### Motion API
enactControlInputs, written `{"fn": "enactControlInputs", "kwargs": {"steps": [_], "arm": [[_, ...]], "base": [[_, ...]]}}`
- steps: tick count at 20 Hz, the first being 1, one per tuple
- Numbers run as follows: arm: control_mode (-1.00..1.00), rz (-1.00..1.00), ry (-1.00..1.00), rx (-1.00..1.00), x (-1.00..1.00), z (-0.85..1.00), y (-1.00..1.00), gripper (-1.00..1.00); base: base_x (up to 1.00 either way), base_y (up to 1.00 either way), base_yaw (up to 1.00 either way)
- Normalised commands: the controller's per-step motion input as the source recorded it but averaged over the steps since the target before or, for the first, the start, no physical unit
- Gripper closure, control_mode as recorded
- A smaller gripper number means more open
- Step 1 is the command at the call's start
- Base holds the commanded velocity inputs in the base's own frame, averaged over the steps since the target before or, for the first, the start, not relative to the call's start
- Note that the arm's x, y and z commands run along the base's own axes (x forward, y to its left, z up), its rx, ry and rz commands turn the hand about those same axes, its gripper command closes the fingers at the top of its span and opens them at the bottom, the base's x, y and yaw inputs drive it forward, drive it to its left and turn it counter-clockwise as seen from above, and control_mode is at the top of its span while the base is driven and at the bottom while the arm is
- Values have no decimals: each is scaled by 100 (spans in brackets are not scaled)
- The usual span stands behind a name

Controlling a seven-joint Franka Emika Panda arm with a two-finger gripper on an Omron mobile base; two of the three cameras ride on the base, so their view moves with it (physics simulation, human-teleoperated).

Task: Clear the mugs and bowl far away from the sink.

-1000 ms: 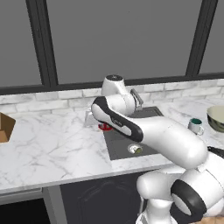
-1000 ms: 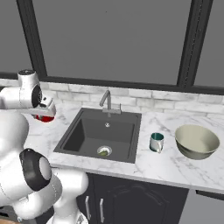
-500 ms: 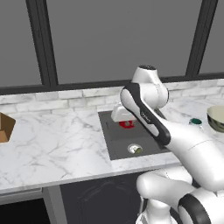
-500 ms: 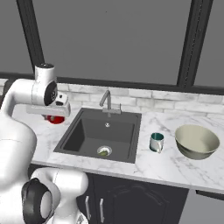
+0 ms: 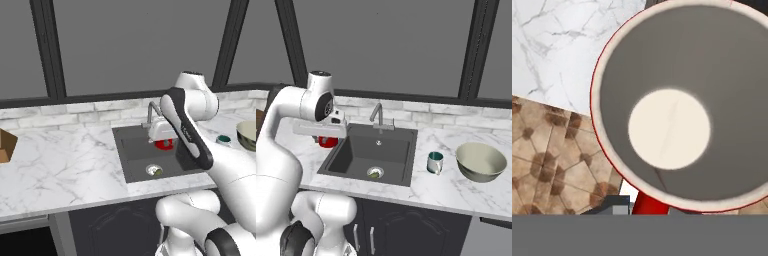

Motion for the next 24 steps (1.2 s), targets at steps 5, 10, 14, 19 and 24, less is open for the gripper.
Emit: {"fn": "enactControlInputs", "kwargs": {"steps": [5, 10, 14, 19, 24], "arm": [[-100, 11, -23, -6, -30, 25, -18, 100], [-100, 8, -11, -2, -6, 22, -5, 100], [-100, -4, -2, 2, -26, 20, -3, 100], [-100, -9, -1, 3, -26, 26, -7, 100], [-100, -10, -2, 1, -34, 24, -7, 100]], "base": [[0, 0, 0], [0, 0, 0], [0, 0, 0], [0, 0, 0], [0, 0, 0]]}}
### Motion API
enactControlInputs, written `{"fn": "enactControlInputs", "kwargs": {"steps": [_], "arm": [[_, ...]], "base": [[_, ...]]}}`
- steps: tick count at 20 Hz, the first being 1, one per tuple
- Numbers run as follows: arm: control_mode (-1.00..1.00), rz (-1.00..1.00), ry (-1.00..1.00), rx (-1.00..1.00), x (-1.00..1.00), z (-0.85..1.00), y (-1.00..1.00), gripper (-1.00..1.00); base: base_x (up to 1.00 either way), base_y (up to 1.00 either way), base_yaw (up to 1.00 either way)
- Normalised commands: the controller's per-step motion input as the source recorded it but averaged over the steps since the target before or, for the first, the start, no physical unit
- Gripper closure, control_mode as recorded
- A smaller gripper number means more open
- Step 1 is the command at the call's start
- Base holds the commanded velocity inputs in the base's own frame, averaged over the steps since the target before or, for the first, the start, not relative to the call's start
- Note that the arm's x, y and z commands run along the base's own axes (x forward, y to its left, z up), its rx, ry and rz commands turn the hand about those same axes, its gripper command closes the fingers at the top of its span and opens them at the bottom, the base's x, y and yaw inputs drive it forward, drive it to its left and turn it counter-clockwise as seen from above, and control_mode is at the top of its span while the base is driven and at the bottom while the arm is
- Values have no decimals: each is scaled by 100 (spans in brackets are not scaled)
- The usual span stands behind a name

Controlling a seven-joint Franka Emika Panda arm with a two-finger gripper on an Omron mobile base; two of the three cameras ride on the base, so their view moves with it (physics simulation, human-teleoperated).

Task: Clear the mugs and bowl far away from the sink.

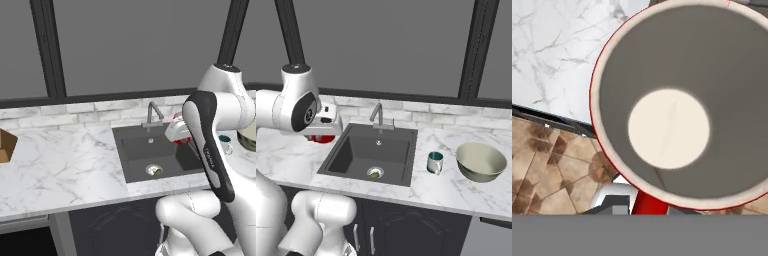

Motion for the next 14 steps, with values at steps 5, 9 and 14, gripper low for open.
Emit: {"fn": "enactControlInputs", "kwargs": {"steps": [5, 9, 14], "arm": [[-100, -1, -8, 0, -9, 8, -7, 100], [100, 0, 0, 0, 3, 0, -4, 100], [100, 0, 0, 0, 0, 0, 0, 100]], "base": [[0, 0, 0], [4, -28, -35], [0, -4, -98]]}}
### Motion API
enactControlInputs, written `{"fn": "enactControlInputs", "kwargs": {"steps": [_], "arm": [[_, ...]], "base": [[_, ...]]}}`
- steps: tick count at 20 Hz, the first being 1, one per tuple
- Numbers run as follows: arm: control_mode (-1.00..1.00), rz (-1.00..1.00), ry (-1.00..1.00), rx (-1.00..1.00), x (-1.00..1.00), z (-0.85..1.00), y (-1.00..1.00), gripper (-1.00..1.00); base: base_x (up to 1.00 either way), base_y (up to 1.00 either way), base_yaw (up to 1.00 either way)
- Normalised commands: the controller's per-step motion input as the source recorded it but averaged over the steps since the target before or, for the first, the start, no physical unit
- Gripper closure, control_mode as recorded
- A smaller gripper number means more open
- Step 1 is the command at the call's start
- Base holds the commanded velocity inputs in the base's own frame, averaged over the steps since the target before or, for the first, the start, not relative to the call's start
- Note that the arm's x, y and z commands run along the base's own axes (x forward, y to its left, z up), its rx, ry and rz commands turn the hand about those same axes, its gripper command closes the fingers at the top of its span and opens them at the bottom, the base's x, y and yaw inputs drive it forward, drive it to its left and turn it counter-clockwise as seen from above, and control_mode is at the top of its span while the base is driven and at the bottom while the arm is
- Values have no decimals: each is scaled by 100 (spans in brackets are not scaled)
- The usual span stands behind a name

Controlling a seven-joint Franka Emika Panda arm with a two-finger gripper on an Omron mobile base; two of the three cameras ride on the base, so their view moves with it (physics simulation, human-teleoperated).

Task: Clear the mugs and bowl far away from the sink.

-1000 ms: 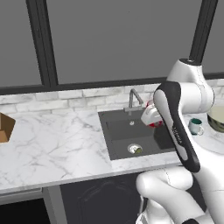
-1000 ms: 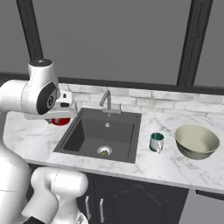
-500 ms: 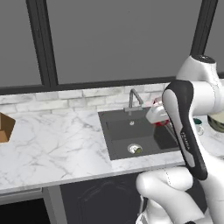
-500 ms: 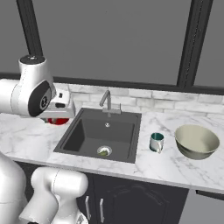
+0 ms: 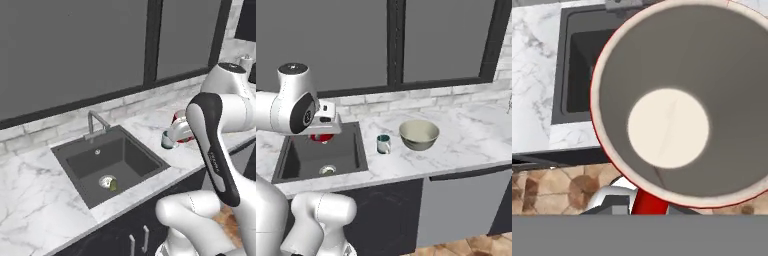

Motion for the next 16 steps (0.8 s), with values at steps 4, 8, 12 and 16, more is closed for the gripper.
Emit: {"fn": "enactControlInputs", "kwargs": {"steps": [4, 8, 12, 16], "arm": [[100, 0, 0, 0, 0, 0, 0, 100], [100, 0, 0, 0, 0, 0, 0, 100], [100, 0, 0, 0, 0, 0, 0, 100], [100, 0, 0, 0, 0, 0, 0, 100]], "base": [[0, 0, -100], [0, 0, -100], [0, 0, -100], [0, 0, -100]]}}
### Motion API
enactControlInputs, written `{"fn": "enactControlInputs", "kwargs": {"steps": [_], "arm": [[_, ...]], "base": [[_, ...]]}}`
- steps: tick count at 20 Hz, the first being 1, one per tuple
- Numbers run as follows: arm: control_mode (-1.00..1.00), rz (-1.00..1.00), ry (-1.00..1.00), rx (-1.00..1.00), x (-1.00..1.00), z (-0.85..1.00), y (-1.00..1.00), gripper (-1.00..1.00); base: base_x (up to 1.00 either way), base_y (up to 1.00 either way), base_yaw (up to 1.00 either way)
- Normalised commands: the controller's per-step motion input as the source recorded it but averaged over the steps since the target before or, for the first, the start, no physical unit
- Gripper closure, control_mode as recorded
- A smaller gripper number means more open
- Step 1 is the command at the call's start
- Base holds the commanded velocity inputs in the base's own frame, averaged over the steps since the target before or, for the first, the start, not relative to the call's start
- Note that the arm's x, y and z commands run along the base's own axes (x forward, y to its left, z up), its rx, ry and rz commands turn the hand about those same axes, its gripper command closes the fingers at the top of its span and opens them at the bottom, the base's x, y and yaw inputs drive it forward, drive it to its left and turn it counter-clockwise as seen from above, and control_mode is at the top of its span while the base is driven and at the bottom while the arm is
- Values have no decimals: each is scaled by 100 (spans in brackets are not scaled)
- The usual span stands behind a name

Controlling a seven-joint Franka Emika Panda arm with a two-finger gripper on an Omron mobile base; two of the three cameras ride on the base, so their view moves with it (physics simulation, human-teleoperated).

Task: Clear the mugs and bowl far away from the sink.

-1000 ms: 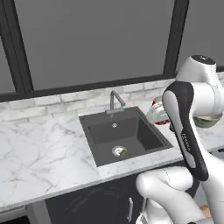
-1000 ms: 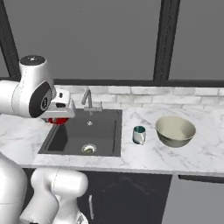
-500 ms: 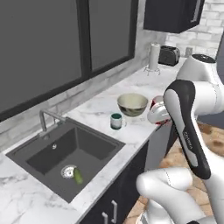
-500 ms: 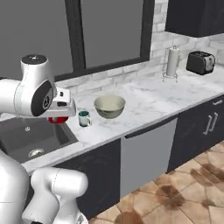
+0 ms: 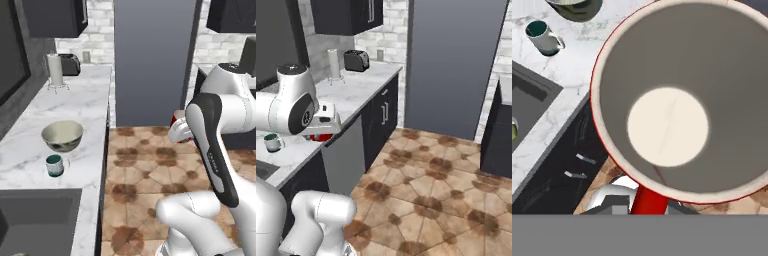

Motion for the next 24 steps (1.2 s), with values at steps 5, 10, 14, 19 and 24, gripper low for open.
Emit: {"fn": "enactControlInputs", "kwargs": {"steps": [5, 10, 14, 19, 24], "arm": [[100, 0, 0, 0, 0, 0, 0, 100], [100, 0, 0, 0, 0, 0, 0, 100], [100, 0, 0, 0, 0, 0, 0, 100], [100, 0, 0, 0, 0, 0, 0, 100], [100, 0, 0, 0, 0, 0, 0, 100]], "base": [[0, 0, -100], [0, -1, -99], [0, -2, -98], [17, 0, -85], [88, 0, -27]]}}
